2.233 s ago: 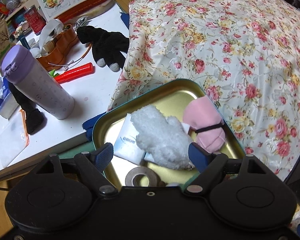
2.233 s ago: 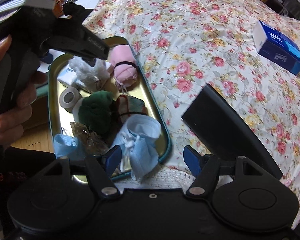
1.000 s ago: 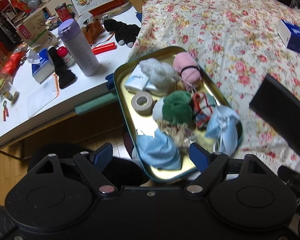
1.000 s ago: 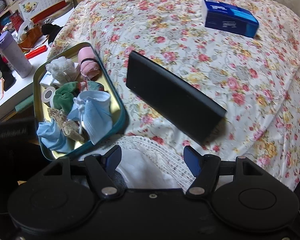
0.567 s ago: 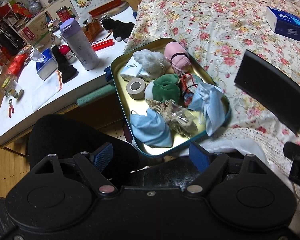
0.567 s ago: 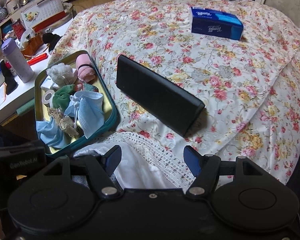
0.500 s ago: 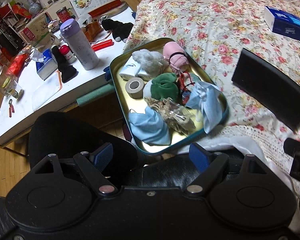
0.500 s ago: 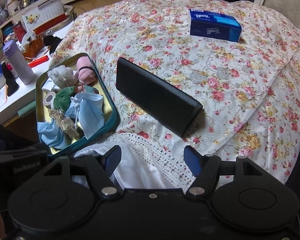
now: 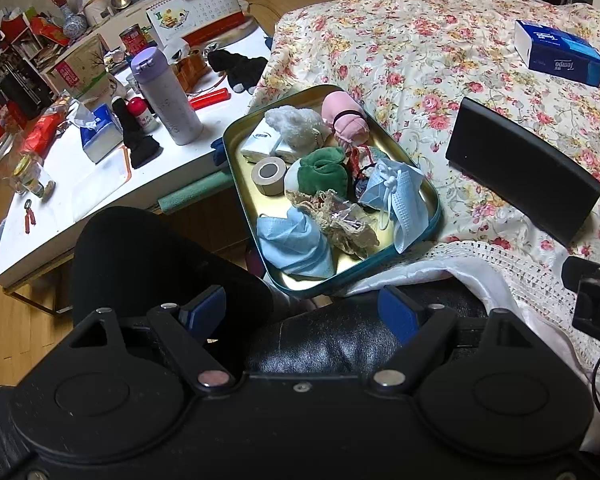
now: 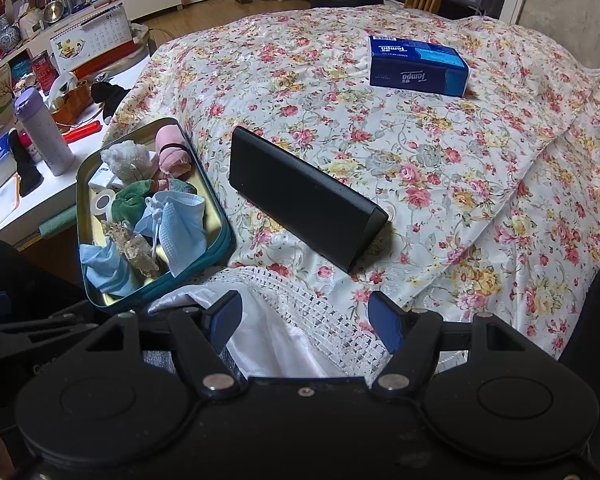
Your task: Organize soft objects
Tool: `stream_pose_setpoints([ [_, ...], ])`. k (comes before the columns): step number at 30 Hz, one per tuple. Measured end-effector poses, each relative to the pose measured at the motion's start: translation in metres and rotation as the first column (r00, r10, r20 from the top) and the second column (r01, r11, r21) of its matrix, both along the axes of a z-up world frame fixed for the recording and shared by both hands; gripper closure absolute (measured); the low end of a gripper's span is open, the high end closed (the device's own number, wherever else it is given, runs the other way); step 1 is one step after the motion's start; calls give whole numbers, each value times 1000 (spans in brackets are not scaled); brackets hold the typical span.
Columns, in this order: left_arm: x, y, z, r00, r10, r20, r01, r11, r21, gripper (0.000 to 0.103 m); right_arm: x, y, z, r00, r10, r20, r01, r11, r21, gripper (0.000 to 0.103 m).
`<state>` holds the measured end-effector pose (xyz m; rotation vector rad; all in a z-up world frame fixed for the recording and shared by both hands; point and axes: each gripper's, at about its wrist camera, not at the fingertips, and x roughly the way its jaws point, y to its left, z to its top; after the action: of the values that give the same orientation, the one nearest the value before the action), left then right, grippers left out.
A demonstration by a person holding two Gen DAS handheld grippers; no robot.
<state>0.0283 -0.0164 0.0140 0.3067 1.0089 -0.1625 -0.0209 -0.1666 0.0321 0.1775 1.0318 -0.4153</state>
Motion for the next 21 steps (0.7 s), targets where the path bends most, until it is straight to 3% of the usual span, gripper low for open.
stream_pose_setpoints([
  [21, -8, 11, 1, 1000, 13, -1, -13, 999, -45, 22, -4, 9, 4, 1000, 21, -4, -21, 999, -43, 35],
])
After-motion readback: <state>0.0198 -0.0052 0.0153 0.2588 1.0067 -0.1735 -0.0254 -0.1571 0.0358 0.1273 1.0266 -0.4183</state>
